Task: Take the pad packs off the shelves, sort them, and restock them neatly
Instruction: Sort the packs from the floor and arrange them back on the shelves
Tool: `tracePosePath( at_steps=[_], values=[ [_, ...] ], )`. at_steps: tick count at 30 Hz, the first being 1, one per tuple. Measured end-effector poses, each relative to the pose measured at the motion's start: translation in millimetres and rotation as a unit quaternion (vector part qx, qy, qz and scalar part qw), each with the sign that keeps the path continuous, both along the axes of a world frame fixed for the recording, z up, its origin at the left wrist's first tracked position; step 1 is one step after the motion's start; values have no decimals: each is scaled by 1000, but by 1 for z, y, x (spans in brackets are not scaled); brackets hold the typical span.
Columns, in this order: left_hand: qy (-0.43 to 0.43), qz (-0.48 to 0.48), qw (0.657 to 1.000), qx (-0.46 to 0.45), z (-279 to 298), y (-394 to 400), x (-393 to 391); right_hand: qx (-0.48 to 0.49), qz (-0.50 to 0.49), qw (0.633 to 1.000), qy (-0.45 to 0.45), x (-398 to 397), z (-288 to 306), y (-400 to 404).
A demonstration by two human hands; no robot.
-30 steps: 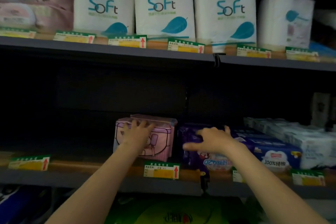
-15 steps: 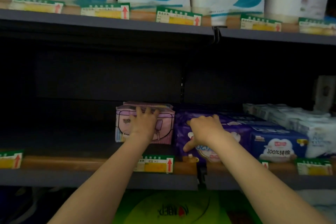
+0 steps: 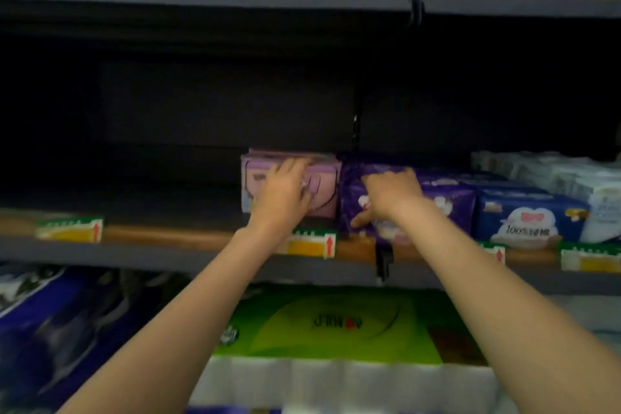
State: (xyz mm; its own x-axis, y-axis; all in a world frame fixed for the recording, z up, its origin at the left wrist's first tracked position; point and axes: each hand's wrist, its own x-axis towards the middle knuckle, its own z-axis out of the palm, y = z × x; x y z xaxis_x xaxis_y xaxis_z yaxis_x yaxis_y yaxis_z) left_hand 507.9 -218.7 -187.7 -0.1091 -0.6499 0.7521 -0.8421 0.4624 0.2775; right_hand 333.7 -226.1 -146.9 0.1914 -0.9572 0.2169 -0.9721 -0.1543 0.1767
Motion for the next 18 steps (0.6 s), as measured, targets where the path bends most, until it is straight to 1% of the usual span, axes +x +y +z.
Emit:
tracePosePath(
  at_steps=[2,4,5,7,8,9,10,11,12,14,15,16,18],
  values=[
    [54,-5,994,-92,-25,49,8,-19,17,999,-45,-5,-7,9],
    [58,1,992,-112,-60,92,16,-89,83,987,-107,-5,-21,27],
    [53,6,993,-104,-81,107,20,-141,137,971,-135,-1,-30,40],
    [32,29,997,-65,-130,131,33,-226,267,918,-188,13,-62,68],
    [18,42,999,-31,-155,142,39,-241,326,890,-207,23,-86,83],
    [0,54,998,16,-180,152,45,-232,374,872,-216,32,-115,96],
    [-24,68,995,69,-206,163,51,-201,413,862,-213,39,-150,108],
    [-51,87,987,122,-232,175,55,-149,440,863,-200,45,-186,118],
    [-83,106,975,179,-255,188,58,-65,450,872,-181,49,-224,129],
    [-131,117,939,295,-294,212,60,160,414,887,-130,50,-289,152],
    [-160,114,920,338,-308,222,58,261,384,881,-90,48,-319,166],
    [-183,109,895,391,-318,231,55,328,364,870,-54,46,-346,181],
    [-204,117,845,480,-330,246,52,405,344,846,-30,44,-386,210]
  ],
)
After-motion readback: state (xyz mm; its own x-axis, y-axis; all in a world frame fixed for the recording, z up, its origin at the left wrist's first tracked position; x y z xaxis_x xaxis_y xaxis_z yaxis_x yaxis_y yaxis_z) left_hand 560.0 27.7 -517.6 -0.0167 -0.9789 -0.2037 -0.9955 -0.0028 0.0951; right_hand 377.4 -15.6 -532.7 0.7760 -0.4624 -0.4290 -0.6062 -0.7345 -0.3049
